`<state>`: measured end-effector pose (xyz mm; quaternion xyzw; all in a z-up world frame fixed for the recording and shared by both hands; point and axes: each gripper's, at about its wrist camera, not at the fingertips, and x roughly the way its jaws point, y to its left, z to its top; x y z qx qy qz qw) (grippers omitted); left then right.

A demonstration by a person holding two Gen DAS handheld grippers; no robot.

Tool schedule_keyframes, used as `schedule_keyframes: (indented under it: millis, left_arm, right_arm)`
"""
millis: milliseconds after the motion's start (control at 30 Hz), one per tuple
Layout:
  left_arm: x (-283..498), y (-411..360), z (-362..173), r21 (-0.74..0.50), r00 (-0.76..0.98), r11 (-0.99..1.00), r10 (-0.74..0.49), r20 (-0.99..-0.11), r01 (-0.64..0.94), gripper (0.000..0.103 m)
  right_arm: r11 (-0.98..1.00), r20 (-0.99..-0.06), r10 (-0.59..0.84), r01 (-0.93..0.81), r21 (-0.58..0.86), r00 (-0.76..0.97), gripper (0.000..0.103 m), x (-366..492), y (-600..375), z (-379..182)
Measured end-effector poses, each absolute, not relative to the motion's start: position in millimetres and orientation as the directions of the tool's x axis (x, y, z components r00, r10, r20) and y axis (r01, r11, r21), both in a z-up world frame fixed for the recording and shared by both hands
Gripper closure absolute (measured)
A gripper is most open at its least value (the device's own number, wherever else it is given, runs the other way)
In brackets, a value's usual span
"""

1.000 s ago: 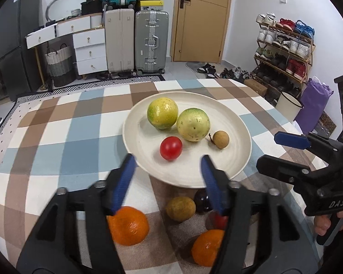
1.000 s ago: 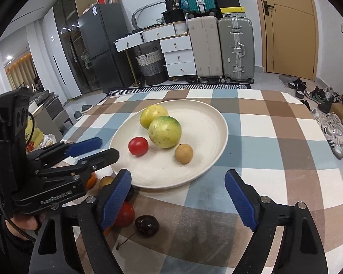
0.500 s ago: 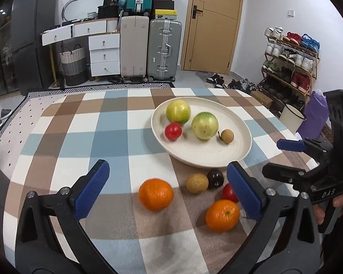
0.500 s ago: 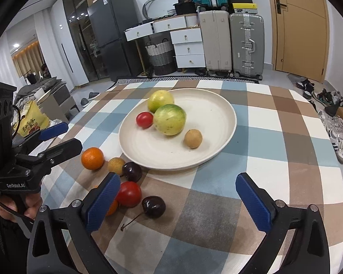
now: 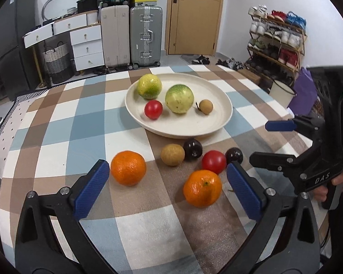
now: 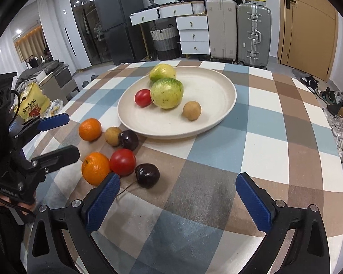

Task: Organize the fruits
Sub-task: 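Withdraw both tools and move toward the orange and dark plum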

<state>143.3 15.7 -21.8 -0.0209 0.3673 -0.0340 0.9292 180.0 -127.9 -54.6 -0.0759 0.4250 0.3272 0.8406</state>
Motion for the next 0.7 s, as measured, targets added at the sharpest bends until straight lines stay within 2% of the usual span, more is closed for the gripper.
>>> schedule_keyframes:
  millis: [433, 500, 700]
  left_arm:
    - [146, 5, -33, -0.101, 0.668, 0.985, -0.169, -0.724, 0.14, 0.001]
    - [146, 3, -34, -0.092, 0.664, 0.985, -0.169, -0.728, 0.149, 0.003]
    - [144, 2, -33, -0.113, 0.653, 0.976, -0.208, -0.728, 0.184, 0.019]
  right_arm:
    - [0.763, -0.799, 0.453, -0.636, 0.117, 0.396, 0.0, 178, -113, -70]
    - [0.761, -0.798, 0.454, -0.638, 0.115, 0.397, 0.001, 178, -112, -69]
    - [0.766, -0.79, 0.458, -0.632, 0.118, 0.408, 0.001, 179, -110, -68]
